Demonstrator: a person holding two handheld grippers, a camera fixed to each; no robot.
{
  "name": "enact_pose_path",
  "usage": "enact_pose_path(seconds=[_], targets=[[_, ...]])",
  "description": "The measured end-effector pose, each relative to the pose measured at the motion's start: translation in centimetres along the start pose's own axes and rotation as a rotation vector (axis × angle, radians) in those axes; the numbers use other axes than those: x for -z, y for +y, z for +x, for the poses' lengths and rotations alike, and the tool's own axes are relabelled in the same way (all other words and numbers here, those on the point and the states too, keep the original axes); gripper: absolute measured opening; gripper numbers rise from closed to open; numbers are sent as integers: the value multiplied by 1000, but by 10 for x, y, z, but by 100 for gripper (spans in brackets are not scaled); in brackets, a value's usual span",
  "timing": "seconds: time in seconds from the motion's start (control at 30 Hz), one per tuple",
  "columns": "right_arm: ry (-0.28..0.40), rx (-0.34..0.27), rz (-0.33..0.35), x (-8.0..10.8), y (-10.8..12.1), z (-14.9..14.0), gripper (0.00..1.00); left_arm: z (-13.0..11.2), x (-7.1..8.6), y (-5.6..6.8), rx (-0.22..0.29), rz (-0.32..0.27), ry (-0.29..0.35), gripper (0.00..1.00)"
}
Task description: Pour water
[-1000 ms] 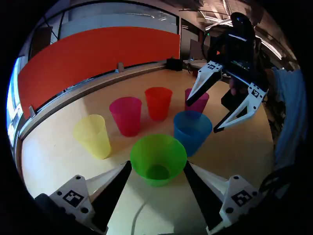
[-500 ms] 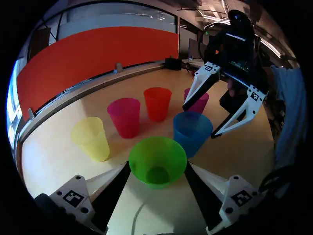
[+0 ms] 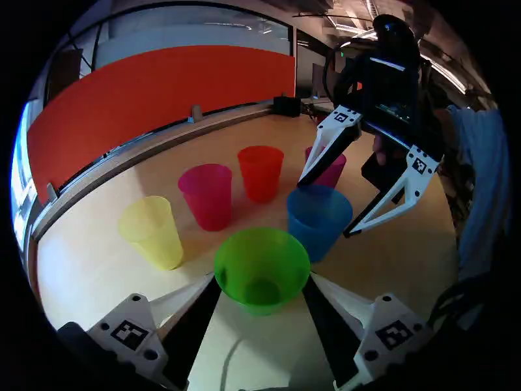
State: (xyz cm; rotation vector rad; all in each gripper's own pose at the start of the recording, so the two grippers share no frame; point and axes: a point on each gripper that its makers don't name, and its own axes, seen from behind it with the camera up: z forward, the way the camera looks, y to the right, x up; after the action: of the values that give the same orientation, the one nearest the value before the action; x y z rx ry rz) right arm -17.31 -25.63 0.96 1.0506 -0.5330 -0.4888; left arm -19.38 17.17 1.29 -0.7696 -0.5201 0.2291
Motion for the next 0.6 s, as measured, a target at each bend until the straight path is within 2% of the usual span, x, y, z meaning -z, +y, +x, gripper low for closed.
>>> enact_pose_path(seconds=[0.6], targets=[[-24,25,-16,-13,0,-5,99,7,16,-1,-4,13,26,84]])
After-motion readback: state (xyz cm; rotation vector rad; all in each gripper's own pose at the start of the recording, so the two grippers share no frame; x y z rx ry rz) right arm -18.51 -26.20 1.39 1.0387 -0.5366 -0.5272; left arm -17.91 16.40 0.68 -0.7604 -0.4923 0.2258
